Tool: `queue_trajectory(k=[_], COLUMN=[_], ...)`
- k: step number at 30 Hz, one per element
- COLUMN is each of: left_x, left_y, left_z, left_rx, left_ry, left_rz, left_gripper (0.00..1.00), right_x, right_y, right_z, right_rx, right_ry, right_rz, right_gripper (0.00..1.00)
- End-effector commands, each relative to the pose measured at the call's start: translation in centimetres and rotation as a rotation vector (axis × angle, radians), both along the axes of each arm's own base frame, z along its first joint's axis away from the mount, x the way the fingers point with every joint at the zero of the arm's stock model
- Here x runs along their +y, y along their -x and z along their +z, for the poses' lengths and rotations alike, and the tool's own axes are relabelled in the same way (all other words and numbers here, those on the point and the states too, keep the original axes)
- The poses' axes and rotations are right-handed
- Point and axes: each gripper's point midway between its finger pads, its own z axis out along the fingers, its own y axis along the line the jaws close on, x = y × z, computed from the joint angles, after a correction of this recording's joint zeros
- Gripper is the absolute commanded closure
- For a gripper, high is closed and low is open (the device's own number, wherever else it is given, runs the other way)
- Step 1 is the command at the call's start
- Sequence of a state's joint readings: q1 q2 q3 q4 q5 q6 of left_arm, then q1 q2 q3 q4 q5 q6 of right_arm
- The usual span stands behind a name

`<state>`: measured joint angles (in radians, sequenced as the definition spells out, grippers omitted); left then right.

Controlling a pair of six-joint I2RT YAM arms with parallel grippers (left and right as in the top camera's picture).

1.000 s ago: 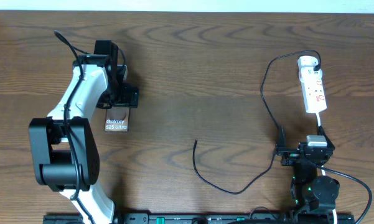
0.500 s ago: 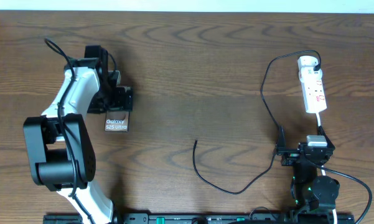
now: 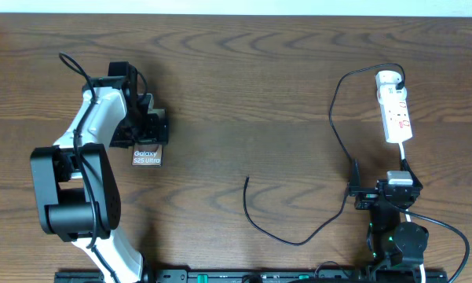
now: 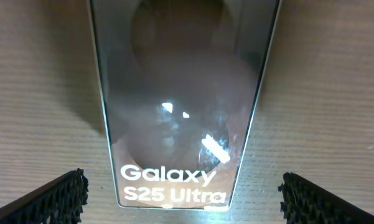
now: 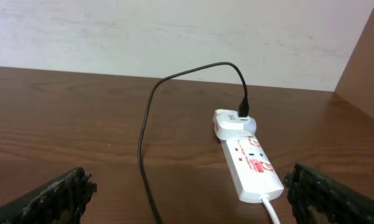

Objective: Plug charger to phone and switch on socket
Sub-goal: 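Close the left gripper on the phone box sides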

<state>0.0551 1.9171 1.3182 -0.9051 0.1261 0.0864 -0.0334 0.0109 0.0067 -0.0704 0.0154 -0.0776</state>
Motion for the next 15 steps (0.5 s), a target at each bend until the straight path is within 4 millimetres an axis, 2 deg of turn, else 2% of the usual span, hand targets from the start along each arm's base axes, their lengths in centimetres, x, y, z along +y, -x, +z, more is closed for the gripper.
queue_trajectory(k=[1,9,15], left_x=[-0.24,-0.23,0.67], left_y=[1.37,1.46,1.47], left_z=[-1.13,-1.44,-1.48], left_rx=[0.045,0.043,0.046], left_ry=[0.008,0.007,-0.047], left_rz=[-0.009,-0.007,0.023], left_gripper=[0.02,0.02,0.02], right_x=[0.13,0.13,0.13], right_y=[0.02,0.02,0.02], right_z=[-0.04,-0.04,-0.03], right_rx=[0.001,0.001,0.000], right_ry=[0.010,0.010,0.010], right_rz=[0.005,0.005,0.005], right_gripper=[0.01,0.01,0.01])
